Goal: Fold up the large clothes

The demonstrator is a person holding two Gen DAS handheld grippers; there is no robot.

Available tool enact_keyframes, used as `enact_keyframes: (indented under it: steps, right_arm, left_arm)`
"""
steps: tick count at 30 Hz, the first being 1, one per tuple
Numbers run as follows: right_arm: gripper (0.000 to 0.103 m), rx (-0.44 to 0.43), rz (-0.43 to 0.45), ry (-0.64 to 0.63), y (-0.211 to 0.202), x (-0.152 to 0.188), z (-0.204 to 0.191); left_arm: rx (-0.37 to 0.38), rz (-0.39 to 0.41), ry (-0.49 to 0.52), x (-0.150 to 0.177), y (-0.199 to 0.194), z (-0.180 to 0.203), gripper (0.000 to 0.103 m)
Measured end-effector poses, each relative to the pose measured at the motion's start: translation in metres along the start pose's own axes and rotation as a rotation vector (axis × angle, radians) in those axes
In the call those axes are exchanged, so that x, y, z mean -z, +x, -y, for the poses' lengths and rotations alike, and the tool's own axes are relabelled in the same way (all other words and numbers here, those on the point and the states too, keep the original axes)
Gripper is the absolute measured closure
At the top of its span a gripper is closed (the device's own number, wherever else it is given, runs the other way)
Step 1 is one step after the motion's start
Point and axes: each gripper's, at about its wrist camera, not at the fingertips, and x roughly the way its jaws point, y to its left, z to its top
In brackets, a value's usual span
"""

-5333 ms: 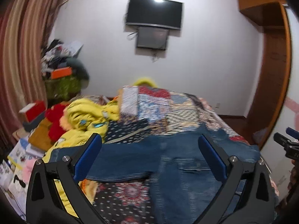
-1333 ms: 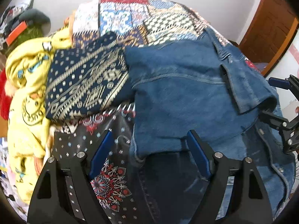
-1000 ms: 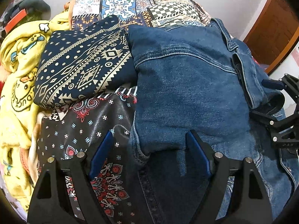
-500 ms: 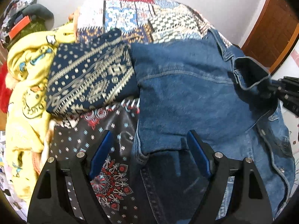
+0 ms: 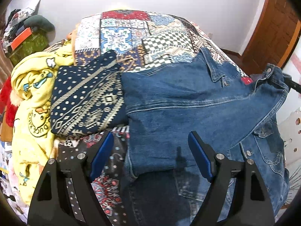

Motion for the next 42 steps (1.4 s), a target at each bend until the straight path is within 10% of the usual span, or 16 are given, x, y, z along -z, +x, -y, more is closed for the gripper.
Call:
enact_keyframes:
  steps: [14,26,33,42]
  right_arm:
    - [0.095,-0.007,-0.182,0.171,0.040,0.085,0.062]
    - [0.018,0.079,-0.131,0.267,-0.007,0.100,0.098]
    - [0.018,0.016,-0.167,0.529,-0.023,0.131,0.154]
    - [0.018,-0.096,-0.270,0.823,-0.005,0.196,0.191]
  left_arm:
    - [-0.024,-0.144,0.060,0.030,0.059,0.032,0.022]
    - [0.010,0.003,0.077,0.011,0.014,0.047,0.022]
    - [0.055,0.098,0.115,-0.014,0.001,0.080,0.018]
    - [0.155,-0.004,0.136,-0.004,0.029,0.112,0.018]
